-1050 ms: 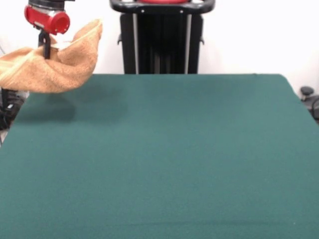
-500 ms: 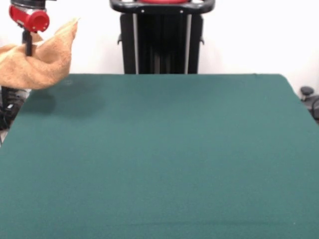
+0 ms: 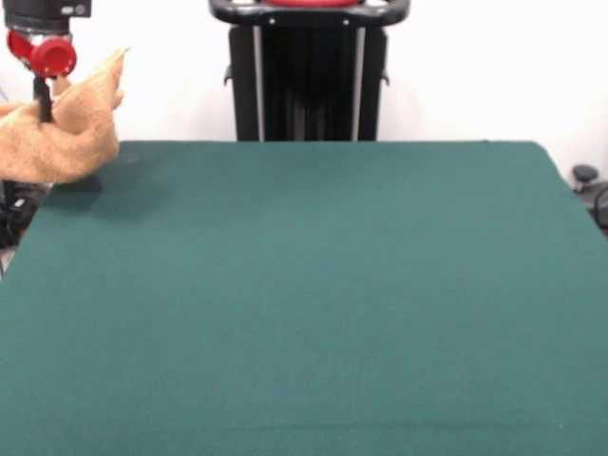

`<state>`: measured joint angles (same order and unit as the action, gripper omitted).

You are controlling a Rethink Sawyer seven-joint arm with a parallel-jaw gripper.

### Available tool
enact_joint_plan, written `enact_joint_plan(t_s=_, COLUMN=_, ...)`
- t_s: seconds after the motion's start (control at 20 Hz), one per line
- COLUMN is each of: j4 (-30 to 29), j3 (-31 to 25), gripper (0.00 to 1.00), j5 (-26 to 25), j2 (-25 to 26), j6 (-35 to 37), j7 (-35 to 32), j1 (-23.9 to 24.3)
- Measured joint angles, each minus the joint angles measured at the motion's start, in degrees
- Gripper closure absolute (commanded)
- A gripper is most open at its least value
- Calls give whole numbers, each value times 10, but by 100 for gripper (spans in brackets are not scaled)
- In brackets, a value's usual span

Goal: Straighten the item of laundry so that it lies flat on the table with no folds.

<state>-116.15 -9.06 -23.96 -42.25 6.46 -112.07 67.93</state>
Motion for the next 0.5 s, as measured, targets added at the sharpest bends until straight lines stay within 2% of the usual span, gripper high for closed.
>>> enact_joint_plan(t_s=0.3, j4=33, j3=-21, gripper=100, j5=17, j2=48, j6=67, j7=0, j1=40)
enact_joint_plan(t_s=0.5, j4=45, j3=-40, gripper=100, j5=17, j2=65, j6=70, j7=0, j1=56)
